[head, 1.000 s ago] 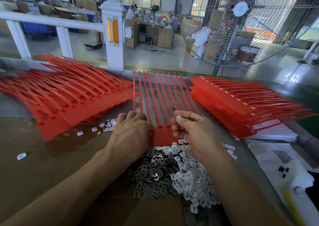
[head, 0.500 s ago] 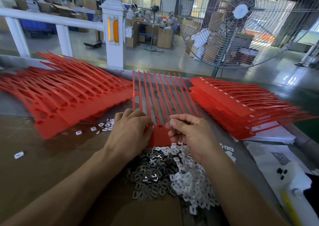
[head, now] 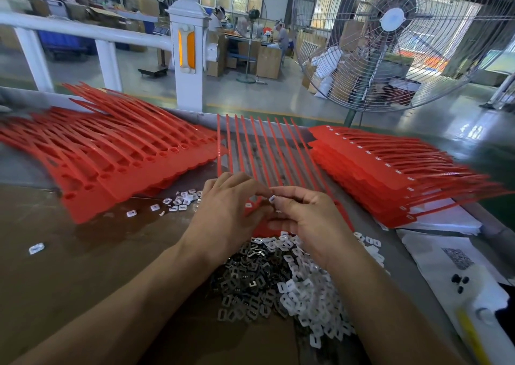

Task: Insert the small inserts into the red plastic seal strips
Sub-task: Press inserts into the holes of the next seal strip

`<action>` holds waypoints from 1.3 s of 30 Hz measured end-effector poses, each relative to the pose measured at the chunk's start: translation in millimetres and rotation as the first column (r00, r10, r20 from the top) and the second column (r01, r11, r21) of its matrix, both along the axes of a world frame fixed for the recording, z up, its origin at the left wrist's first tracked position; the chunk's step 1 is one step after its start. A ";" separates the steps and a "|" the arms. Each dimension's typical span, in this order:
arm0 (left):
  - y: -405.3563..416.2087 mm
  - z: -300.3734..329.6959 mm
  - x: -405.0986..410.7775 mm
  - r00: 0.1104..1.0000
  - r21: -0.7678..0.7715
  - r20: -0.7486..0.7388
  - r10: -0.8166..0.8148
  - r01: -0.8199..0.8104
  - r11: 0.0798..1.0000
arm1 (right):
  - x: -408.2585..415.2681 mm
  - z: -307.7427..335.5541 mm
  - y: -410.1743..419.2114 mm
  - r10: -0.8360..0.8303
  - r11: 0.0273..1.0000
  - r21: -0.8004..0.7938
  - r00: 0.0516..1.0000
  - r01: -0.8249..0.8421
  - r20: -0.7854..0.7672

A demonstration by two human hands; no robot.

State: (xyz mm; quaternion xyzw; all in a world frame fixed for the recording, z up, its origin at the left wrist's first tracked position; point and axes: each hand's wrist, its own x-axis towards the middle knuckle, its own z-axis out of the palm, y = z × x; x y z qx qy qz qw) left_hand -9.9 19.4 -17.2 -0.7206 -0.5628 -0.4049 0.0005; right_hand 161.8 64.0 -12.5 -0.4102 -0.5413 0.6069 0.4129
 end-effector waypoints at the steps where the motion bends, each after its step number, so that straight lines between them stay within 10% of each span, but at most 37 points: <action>1: 0.4 0.0 -0.3 1.000 0.007 -0.006 -0.002 0.002 1.000 | -0.3 0.0 -0.2 0.012 1.000 0.003 1.000 -0.012 0.009; 39: 3.8 -0.3 1.9 0.999 0.114 -0.048 0.018 -0.013 0.993 | -0.3 4.3 -1.7 -0.052 0.998 -0.048 0.997 0.049 -0.049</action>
